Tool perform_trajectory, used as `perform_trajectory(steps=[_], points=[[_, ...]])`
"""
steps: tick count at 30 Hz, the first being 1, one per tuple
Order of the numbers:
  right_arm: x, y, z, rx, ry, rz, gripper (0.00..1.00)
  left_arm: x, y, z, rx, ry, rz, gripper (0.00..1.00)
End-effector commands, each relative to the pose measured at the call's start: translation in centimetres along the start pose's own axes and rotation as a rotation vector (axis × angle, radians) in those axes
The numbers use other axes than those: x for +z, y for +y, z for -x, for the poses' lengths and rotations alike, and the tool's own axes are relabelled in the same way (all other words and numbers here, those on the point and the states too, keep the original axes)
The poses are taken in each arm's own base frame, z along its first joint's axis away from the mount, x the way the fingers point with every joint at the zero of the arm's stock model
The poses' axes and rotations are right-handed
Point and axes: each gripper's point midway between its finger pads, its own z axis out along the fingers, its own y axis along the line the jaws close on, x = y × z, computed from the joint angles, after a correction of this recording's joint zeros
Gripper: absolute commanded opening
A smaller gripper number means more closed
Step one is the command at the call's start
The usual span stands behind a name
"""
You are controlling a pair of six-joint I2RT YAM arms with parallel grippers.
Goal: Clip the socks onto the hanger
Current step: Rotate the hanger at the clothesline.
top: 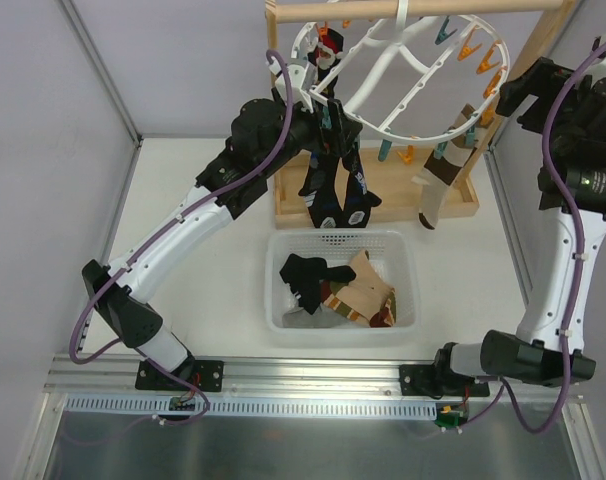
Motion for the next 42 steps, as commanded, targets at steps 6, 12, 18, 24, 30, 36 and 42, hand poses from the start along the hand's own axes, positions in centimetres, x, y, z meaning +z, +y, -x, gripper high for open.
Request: perform_trajectory(steps=[6,12,18,24,30,36,42], points=[[2.2,3.6,3.6,0.105,-0.097,0.224,0.89,-0.3,-0.8,2.8,0.056,-0.063,-0.025,0.98],[4.8,2.0,2.4,0.104,-0.072,0.159,0.7,-0.1,-0.8,3.0,0.059,-0.068,-0.023,0.99],[6.6,1.9,0.5,0.14,-0.024,0.171,0.54,-0.2,-1.3,2.5,0.044,-0.036,-0.046,0.99],[5.7,2.8,-0.5,0.192,-0.018,0.215,0.44,0.2,-2.1,2.1,0.039,-0.005,-0.093,0.99],[2.2,3.5,-1.7,0.203,-0.034,0.244,0.41,0.9,-2.5,1.4,0.007,0.02,-0.113,0.99],[0.0,5.2,-3.0,0.179,-0.017,0.28,0.42,0.0,-1.7,1.7,0.002,0.009,-0.064,0.99],[-0.8,7.1,-5.6,0.198,0.047,0.309,0.36,-2.0,-0.3,2.1,0.014,-0.009,0.004,0.99]])
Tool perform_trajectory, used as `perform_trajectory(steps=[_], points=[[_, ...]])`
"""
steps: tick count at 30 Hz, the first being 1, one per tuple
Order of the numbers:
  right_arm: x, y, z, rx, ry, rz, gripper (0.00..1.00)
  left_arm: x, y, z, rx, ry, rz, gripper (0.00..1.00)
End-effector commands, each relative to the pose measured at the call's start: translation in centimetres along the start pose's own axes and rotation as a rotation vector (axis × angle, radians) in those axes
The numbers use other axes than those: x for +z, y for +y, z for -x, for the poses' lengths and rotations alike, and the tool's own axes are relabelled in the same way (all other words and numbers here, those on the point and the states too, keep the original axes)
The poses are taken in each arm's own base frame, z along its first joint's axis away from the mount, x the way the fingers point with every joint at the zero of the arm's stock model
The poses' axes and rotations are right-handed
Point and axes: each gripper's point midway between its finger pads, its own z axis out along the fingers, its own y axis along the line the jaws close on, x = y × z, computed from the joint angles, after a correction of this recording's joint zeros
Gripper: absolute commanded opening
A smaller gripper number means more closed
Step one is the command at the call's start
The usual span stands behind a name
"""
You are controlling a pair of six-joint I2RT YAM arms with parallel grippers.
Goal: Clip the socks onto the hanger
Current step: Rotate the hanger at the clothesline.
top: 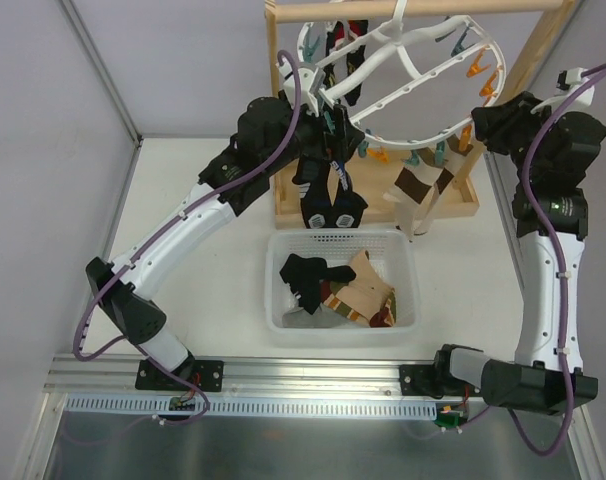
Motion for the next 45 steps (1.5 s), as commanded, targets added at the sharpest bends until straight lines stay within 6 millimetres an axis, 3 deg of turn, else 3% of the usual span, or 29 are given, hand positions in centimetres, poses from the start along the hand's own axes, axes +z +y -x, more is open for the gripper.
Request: perform_trajectory(steps=[1,10,15,22,25,32,41,45], points=[[-0.5,1.7,-1.3,0.0,0.014,0.047,0.33,-2.8,0.5,2.5,0.001,-0.073,0.051,0.99],[-1.3,5.2,-3.9,-0.031,0.05,0.096,0.26,-4.7,1.3,4.3,0.018,-0.126,0.11,0.99],[-2.0,6.7,-4.9,-0.025,0.056,0.117,0.26,-3.3,2.9,4.2,0.034,-0.123,0.186,0.99],[-2.3,8.1,-6.4,-0.042,0.082,0.148,0.25,-1.1,4.7,3.3,0.012,-0.086,0.198,0.85],[-2.0,9.0,-7.0,-0.048,0.097,0.175,0.25,-1.0,5.1,3.7,0.013,-0.094,0.211,0.86],[-1.2,11.6,-8.5,-0.051,0.109,0.228,0.22,-2.3,4.8,4.5,-0.001,-0.113,0.214,0.99],[-1.1,16.5,-9.7,-0.063,0.118,0.34,0.22,-3.4,4.5,4.5,-0.015,-0.117,0.202,0.99],[-0.1,17.4,-10.6,-0.079,0.14,0.348,0.22,-3.3,4.4,4.9,-0.003,-0.125,0.2,0.97]])
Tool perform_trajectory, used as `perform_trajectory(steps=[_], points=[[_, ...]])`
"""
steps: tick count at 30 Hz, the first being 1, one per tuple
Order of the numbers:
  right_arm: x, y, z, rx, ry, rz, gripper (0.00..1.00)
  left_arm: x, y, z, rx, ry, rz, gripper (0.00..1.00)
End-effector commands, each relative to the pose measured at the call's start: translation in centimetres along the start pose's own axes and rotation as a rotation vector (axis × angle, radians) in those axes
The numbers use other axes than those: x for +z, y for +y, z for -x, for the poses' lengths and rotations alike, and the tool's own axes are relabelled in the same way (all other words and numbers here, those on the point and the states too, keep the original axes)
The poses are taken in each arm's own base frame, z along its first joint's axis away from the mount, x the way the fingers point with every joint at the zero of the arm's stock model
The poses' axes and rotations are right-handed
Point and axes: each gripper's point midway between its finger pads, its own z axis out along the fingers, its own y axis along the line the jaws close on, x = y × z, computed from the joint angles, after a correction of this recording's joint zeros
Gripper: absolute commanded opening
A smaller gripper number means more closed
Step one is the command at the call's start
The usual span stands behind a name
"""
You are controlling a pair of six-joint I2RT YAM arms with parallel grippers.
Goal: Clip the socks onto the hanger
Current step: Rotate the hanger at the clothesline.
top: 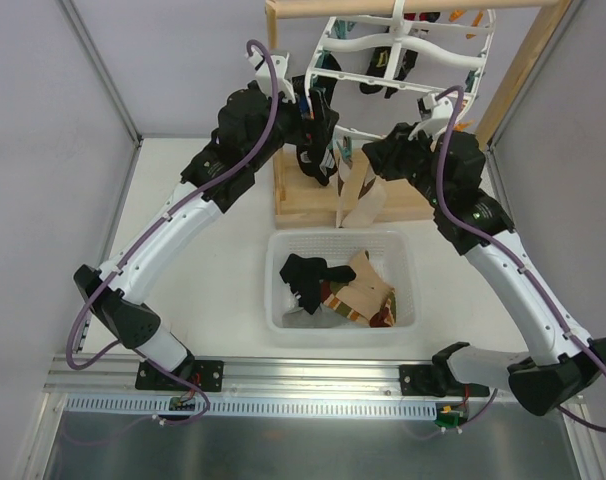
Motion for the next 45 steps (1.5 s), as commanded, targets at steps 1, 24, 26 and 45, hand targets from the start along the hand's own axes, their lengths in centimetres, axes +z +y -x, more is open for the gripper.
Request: perform_trajectory(steps=[1,24,26,45], points=[[0.7,1.5,2.6,-0.028,-0.074,0.026,0.21,-0.7,-0.1,2.1,-0.004,-0.058,0.003,0.95],[-6.6,1.9,7.3,-0.214,-0.037,-0.097,0.55,3.2,2.8,-0.2,0.027,-0.031,0.136,0.6],[-7.6,-0.7,8.7,-0.236,-0.076,-0.217,0.57,3.2,3.3,0.1,0.024,-0.036,0.146,0.6],[-6.3,-12.1,15.2,-0.147,-0.19,-0.479,0.64,4.9,9.1,1.8,0.014,-0.069,0.237,0.57]])
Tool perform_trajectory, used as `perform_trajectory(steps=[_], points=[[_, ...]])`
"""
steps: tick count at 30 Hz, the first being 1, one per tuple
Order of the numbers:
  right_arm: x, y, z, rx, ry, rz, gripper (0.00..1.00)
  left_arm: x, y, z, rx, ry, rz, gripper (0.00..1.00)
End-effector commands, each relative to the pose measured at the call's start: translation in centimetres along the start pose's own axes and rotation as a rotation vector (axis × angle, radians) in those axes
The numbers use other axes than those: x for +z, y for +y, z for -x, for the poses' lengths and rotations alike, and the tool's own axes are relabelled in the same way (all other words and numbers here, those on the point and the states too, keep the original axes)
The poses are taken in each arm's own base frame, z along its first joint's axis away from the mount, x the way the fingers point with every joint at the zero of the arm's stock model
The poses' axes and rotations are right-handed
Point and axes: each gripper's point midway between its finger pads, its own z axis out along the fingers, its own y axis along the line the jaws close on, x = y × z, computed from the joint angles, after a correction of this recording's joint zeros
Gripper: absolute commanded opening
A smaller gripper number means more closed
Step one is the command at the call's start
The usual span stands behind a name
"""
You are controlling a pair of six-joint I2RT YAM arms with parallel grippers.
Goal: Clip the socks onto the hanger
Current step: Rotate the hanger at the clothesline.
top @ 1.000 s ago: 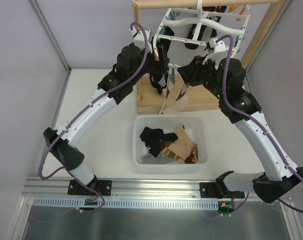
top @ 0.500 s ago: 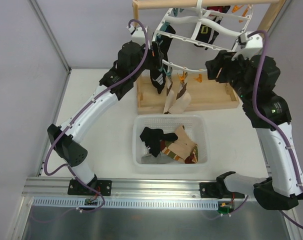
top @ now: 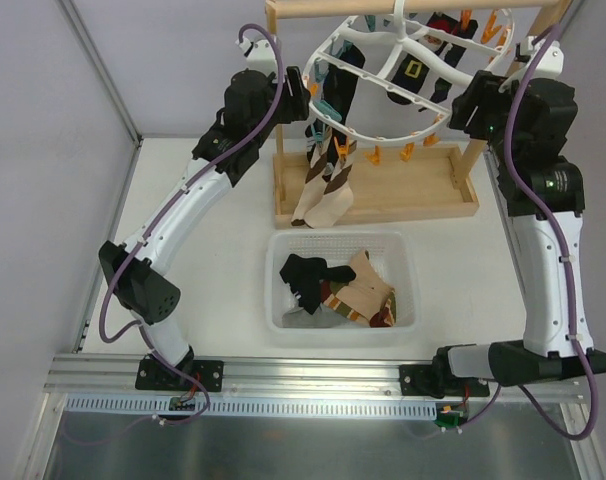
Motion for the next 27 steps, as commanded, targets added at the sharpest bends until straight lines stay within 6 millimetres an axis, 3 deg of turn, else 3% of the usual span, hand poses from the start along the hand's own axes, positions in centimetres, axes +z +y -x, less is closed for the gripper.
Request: perform_trajectory(steps=[1,9,15,18,19,20,24,25,27], points=[[0.5,-0.3,3.9,0.038,-0.108,0.011,0.64,0.4,1.6,2.2,0.0,-0.053,0.042,0.57],[2.9,-0.9,5.6,0.047,-0.151,0.003,0.64,1.1,2.5,3.5,0.013,-0.079,0.055,0.57],[5.6,-1.0,5.1,0.044,-0.121,0.005,0.64,1.5,2.0,3.1,0.016,-0.067,0.028,0.57],[6.6,-1.0,3.9,0.052,-0.094,0.007,0.53,1.3,1.5,3.3,0.018,-0.067,0.001,0.59],[7.1,-1.1,2.7,0.055,-0.068,0.005,0.49,1.2,1.4,3.3,0.021,-0.065,-0.008,0.6],[6.7,-0.9,3.0,0.059,-0.085,0.013,0.43,0.5,1.0,4.0,0.021,-0.075,-0.026,0.63],[6.3,-0.5,1.2,0.087,-0.065,0.047,0.36,-1.9,-0.3,5.3,0.044,-0.088,-0.106,0.84],[6.0,-0.2,0.9,0.088,-0.062,0.055,0.36,-3.4,-0.8,6.5,0.052,-0.112,-0.13,0.87],[5.5,0.1,-0.2,0.096,-0.049,0.065,0.35,-4.8,-1.4,7.0,0.07,-0.124,-0.147,0.9]])
